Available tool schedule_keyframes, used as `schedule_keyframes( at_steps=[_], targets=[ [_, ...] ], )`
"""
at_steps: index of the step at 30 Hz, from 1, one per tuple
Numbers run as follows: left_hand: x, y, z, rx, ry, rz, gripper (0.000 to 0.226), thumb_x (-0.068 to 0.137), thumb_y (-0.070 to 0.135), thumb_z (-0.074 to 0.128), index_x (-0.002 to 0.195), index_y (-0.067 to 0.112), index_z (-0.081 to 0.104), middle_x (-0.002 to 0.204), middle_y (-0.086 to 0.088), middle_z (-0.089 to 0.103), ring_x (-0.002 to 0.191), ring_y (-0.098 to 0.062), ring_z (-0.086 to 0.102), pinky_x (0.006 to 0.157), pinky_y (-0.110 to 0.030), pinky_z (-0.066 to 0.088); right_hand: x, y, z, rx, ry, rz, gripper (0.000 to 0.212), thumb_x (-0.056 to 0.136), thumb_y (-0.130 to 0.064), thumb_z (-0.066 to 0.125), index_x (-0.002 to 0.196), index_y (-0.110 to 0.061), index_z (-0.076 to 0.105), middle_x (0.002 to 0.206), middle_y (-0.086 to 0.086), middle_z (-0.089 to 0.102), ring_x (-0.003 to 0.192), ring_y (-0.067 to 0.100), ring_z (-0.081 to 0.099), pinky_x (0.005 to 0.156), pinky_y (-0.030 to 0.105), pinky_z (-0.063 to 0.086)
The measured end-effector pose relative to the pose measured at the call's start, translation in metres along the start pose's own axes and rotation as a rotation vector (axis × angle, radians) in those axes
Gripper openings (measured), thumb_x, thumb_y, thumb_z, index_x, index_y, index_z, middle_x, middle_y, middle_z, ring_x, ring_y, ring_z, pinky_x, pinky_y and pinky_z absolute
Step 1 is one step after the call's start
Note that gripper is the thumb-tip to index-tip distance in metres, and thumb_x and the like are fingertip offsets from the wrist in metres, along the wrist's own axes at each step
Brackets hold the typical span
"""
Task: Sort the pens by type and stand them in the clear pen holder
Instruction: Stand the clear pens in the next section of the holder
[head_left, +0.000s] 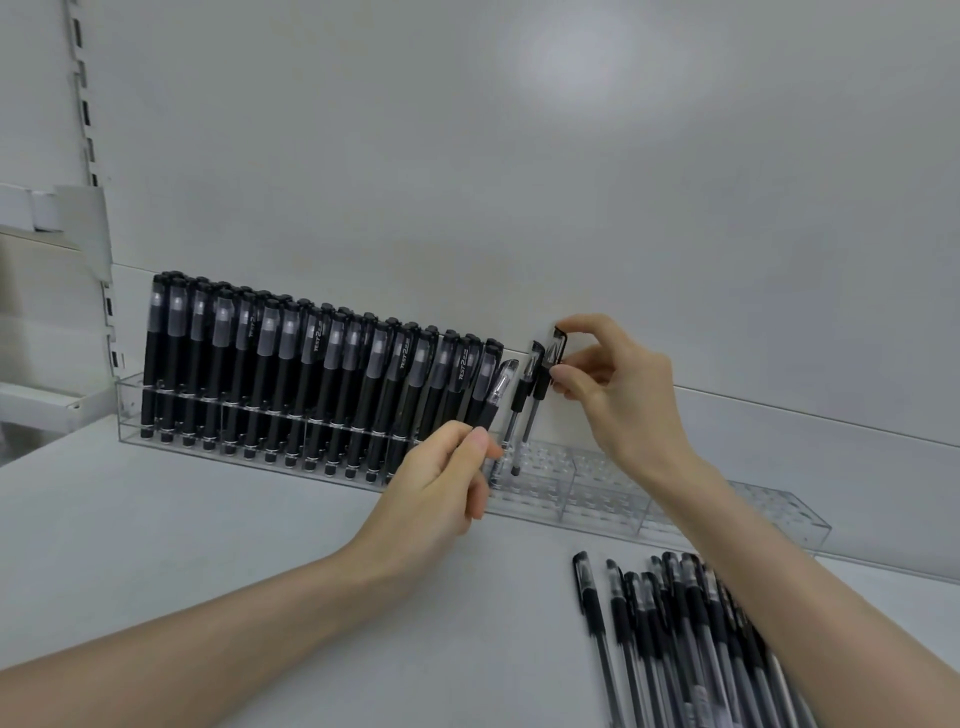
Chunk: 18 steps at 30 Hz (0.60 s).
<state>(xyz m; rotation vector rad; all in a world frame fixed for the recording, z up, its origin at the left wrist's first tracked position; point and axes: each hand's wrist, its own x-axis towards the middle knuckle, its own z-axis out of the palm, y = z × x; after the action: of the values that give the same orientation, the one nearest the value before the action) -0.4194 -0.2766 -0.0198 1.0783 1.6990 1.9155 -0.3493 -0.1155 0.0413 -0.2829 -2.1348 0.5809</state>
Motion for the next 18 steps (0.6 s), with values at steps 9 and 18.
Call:
schedule_keyframes(
  at_steps=[9,18],
  targets=[
    [-0.003,0.003,0.003,-0.049,-0.025,-0.024,0.024,0.1,0.019,0.039,0.095,0.0,0.054,0.054,-0.003,0.046,0.038,-0.005,0.033,0.037,-0.011,0.026,-0.001,0.002,-0.003,0.01,-0.074,0.03,0.034,0.086,0.002,0.064,0.103,-0.027,0.059,0.072,0.004,0.068,0.069,0.018,0.068,0.076,0.041,0.057],
    [-0.006,0.004,0.006,-0.082,-0.066,-0.012,0.022,0.1,0.019,0.04,0.096,0.007,0.058,0.056,-0.002,0.047,0.041,-0.007,0.033,0.037,-0.015,0.025,-0.024,-0.023,-0.011,0.248,-0.141,0.17,0.025,0.088,-0.022,0.066,0.112,-0.017,0.061,0.084,0.005,0.071,0.068,0.015,0.07,0.07,0.036,0.059]
  ],
)
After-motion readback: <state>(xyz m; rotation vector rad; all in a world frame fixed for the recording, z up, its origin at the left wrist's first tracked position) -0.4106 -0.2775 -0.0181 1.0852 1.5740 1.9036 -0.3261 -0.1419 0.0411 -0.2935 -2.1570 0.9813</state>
